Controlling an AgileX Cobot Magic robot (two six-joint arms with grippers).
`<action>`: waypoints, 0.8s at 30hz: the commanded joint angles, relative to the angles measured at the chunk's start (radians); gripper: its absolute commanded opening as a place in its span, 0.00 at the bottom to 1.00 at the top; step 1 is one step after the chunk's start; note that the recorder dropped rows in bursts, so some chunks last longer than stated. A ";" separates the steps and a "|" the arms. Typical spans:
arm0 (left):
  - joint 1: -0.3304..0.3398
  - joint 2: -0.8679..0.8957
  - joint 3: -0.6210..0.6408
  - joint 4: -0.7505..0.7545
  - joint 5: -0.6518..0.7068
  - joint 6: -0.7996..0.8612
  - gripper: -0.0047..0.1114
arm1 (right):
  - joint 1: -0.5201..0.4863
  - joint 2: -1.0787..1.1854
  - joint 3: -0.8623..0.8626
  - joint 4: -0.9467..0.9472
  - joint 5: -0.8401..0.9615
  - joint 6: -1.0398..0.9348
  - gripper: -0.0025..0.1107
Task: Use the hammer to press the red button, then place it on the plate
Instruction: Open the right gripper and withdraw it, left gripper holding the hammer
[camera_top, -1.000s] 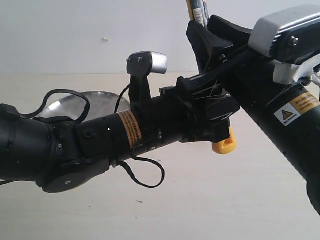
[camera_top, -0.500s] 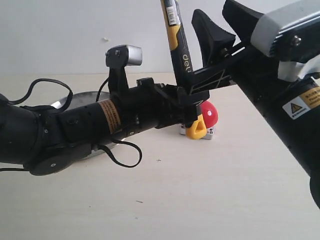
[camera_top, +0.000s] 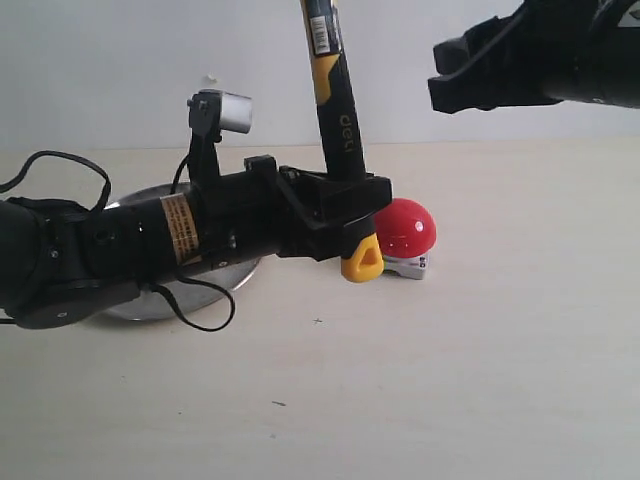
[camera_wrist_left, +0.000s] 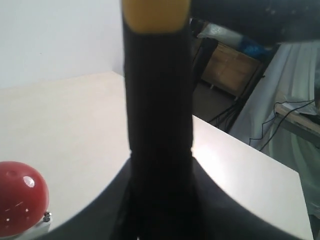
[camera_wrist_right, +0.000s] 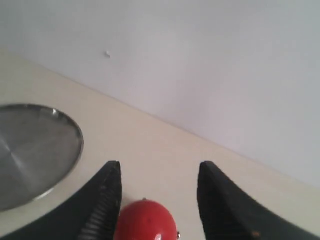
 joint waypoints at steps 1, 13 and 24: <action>0.037 -0.019 -0.003 0.051 -0.073 -0.017 0.04 | -0.050 0.025 -0.042 -0.004 0.154 -0.046 0.43; 0.115 -0.019 -0.003 0.114 -0.075 -0.047 0.04 | -0.125 0.182 -0.156 0.566 0.542 -0.716 0.40; 0.211 -0.019 -0.003 0.232 -0.186 -0.097 0.04 | -0.297 0.329 -0.231 1.038 1.025 -1.069 0.40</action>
